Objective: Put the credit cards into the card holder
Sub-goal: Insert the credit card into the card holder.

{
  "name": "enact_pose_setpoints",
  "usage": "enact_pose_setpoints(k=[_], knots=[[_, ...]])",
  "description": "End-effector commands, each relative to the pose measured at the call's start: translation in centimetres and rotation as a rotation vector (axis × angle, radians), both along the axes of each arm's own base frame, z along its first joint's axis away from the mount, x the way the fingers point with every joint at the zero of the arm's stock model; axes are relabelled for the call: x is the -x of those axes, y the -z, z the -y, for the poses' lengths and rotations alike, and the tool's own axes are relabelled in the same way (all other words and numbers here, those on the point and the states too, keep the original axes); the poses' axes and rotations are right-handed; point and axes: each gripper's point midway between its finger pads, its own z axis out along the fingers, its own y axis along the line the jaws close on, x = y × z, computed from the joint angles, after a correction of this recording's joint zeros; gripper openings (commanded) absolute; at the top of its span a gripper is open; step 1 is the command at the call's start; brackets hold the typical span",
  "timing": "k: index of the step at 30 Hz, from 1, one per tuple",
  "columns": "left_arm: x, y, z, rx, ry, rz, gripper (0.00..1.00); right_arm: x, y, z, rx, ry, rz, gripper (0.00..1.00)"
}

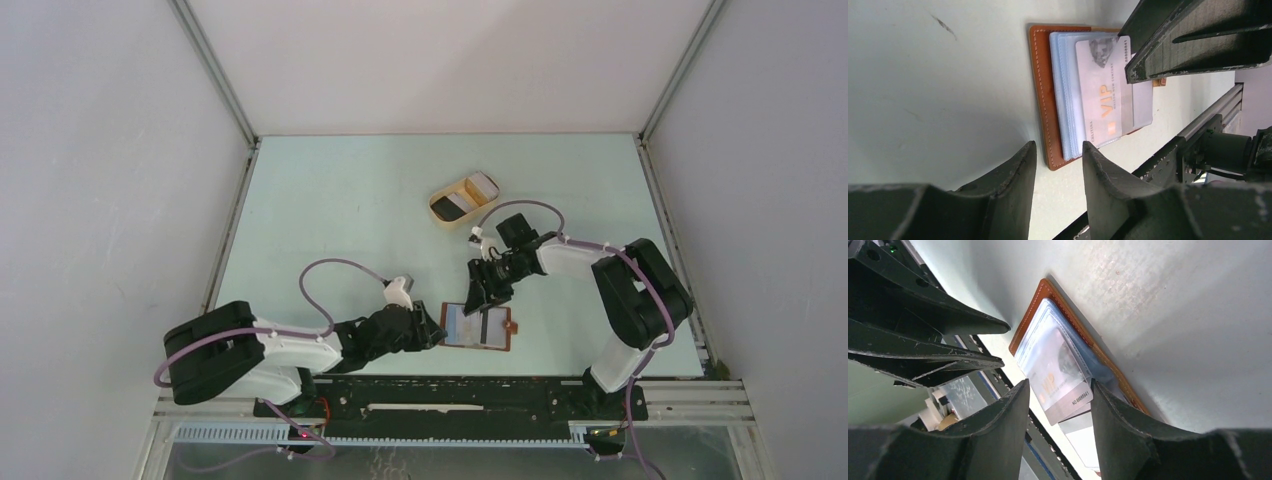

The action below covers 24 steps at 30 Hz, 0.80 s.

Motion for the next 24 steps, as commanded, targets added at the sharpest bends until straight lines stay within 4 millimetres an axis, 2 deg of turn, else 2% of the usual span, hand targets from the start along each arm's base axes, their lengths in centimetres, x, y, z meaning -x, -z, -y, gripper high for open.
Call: enact_pose_setpoints(k=[1,10,18,24], knots=[[0.1,0.0,-0.6,0.003,-0.003,0.027,0.44,-0.8,-0.7,0.5,0.045,-0.042,0.086,0.57],[0.0,-0.3,-0.7,0.009,0.003,0.047,0.43,-1.0,-1.3,1.2,0.082,-0.078,0.129,0.60],[-0.2,-0.9,-0.6,0.020,0.006,0.070,0.43,-1.7,-2.2,2.0,0.046,-0.071,0.128,0.61],[-0.2,-1.3,-0.5,0.026,0.012,0.083,0.43,-1.5,-2.9,2.2,-0.030,-0.047,0.016,0.60]])
